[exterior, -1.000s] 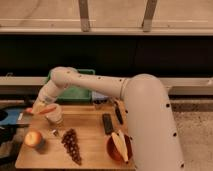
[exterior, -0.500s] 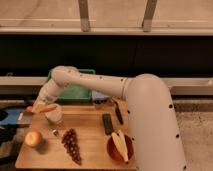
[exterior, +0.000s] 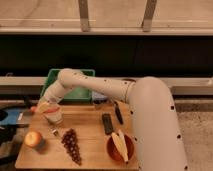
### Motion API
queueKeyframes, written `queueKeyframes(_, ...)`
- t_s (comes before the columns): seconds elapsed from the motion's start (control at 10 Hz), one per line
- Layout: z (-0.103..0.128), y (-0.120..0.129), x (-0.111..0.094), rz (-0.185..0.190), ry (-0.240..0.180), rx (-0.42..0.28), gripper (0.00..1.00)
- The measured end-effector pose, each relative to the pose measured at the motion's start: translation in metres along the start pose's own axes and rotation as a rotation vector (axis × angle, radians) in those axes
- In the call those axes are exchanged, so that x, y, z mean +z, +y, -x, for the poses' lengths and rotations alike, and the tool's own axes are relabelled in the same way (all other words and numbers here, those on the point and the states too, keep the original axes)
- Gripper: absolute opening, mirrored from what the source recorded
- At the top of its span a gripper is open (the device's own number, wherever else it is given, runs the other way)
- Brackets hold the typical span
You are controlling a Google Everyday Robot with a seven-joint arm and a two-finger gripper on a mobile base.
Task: Place pepper in paper cup
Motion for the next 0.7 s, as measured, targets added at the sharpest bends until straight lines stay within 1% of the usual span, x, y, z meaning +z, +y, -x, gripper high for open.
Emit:
queueKeyframes(0.1, -0.0005, -0.0004, -0.0005, 0.000, -0.005, 0.002, 0.06)
queueKeyframes(0.3, -0.0018, -0.0010, -0.0022, -0.002, -0.012, 0.007, 0.26)
queueKeyframes(0.4, -0.0027, -0.0020, -0.0036, -0.006, -0.015, 0.010, 0.38)
queueKeyframes(0.6, -0.0032, -0.0033, -0.0062, -0.017, -0.017, 0.011, 0.54)
queueKeyframes(0.7, -0.0039, -0.0039, -0.0090, -0.027, -0.017, 0.015, 0.60)
